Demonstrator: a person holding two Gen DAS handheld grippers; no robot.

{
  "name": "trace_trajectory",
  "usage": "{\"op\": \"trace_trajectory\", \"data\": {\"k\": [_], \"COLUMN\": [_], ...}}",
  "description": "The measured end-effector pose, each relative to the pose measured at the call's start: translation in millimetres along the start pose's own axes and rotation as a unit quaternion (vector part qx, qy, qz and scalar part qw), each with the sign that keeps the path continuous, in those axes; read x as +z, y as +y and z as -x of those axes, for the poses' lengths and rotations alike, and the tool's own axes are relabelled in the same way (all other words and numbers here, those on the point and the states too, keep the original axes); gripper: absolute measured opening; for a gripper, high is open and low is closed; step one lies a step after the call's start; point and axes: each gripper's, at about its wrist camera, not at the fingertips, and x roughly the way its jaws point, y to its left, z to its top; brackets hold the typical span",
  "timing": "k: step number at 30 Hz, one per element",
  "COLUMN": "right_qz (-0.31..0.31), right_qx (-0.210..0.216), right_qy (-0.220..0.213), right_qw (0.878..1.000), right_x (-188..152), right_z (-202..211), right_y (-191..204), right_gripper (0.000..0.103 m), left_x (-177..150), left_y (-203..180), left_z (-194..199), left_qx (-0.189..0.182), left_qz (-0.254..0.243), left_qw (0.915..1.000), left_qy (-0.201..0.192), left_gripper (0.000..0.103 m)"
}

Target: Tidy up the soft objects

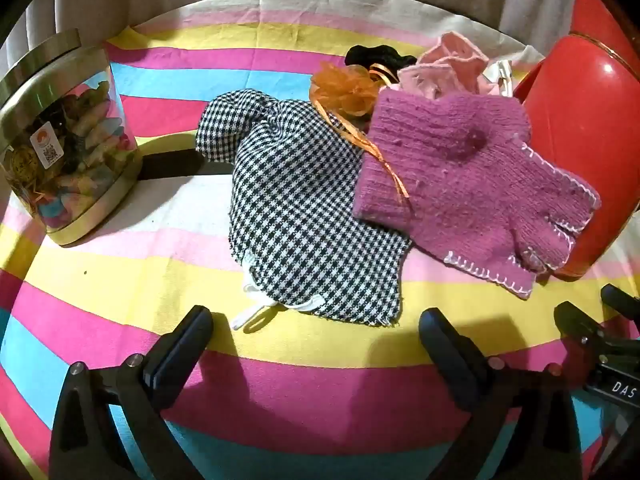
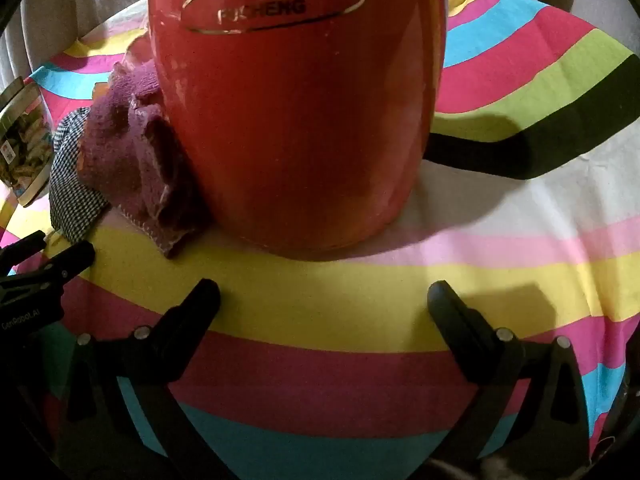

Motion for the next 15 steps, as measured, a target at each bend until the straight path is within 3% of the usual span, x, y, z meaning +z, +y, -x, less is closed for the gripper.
{"op": "trace_trajectory", "data": {"k": [15], "right_qz": [-0.001], "right_qx": [0.001], "right_qy": [0.001], "right_qw": [1.000], "right_x": [-1.6], "right_z": [1.3], "right_y": [0.4], "right_gripper": [0.103], "left_x": [-0.3], "left_y": [0.2], "left_z": [0.3], "left_qx": [0.002], "left_qz": [0.002], "left_qw": [1.0000], "left_qy": [-0.002], "left_gripper": [0.103]}}
